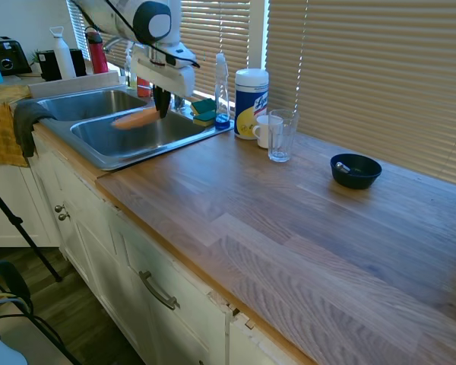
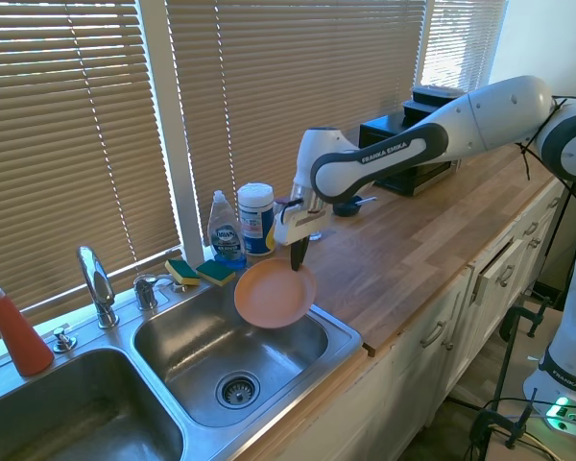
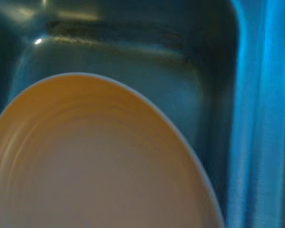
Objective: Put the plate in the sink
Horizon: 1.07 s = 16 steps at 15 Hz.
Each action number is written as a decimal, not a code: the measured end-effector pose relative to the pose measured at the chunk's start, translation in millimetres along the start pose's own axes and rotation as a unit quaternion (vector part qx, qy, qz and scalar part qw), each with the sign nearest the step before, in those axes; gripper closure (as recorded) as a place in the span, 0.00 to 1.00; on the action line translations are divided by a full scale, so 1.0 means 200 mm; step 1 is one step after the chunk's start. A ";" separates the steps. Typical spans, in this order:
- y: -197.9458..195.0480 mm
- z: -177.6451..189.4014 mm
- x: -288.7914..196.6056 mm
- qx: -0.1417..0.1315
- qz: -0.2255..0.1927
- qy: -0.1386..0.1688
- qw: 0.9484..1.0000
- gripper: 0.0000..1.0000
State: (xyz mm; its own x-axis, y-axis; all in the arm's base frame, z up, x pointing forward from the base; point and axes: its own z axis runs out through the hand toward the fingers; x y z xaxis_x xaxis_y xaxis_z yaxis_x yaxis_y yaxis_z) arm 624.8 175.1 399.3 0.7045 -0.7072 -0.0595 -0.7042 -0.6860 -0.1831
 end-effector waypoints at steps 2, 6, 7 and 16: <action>-0.18 0.14 -0.10 -0.014 -0.005 0.012 1.000 1.00; -0.40 0.42 -0.18 -0.045 -0.006 0.022 0.999 1.00; -0.43 0.50 -0.19 -0.055 -0.005 0.021 0.998 1.00; -0.47 0.81 -0.09 -0.092 0.010 0.016 0.996 0.00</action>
State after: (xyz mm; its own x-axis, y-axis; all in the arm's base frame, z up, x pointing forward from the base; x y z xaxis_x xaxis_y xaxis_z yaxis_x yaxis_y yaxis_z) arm 693.1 280.5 258.9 0.6885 -0.7247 -0.0287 -0.7249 -0.6888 0.0004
